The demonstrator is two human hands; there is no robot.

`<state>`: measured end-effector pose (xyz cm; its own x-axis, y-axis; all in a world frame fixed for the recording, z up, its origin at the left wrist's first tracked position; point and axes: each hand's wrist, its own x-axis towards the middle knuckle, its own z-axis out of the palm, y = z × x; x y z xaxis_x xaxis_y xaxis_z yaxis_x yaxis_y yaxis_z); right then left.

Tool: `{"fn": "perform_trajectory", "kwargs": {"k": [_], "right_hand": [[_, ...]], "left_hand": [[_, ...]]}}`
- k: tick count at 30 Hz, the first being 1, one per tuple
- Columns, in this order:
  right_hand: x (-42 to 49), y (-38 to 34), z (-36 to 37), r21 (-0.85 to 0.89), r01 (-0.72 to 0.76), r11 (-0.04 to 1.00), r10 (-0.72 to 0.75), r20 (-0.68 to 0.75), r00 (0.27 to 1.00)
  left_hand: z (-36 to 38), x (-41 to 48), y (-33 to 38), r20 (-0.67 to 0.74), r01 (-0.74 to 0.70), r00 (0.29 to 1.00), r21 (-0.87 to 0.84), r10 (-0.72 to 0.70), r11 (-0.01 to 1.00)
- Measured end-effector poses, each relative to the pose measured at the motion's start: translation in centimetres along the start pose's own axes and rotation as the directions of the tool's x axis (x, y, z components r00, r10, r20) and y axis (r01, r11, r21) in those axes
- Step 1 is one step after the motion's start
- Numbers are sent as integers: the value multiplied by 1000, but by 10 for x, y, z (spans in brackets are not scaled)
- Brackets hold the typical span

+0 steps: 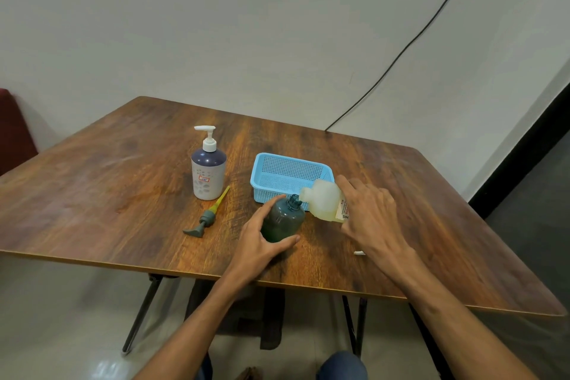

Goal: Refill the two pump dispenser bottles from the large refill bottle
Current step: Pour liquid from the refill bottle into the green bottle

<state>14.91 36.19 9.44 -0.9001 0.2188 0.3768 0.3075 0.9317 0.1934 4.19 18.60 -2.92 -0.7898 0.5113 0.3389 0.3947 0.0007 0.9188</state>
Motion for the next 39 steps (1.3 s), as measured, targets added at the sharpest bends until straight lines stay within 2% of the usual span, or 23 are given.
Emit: {"fn": "perform_trajectory", "kwargs": {"k": [10,23,30,39], "right_hand": [[-1,1,1,-7,15,1000,-15,-34,999],[-1,1,-1,24,6,1000,-6,0,1000],[-2,1,2,-5,8,1000,-8,-52,999],[-3,1,-1,20,8,1000,-7,-24,1000]], "left_hand": [[0,0,-1,-2,-4,1000,17,4,1000],[0,1,0,6,-8,1000,23,8,1000],[0,-1,4,5,-16,1000,10,16,1000],[0,-1,2,10,-11,1000,26,10,1000]]}}
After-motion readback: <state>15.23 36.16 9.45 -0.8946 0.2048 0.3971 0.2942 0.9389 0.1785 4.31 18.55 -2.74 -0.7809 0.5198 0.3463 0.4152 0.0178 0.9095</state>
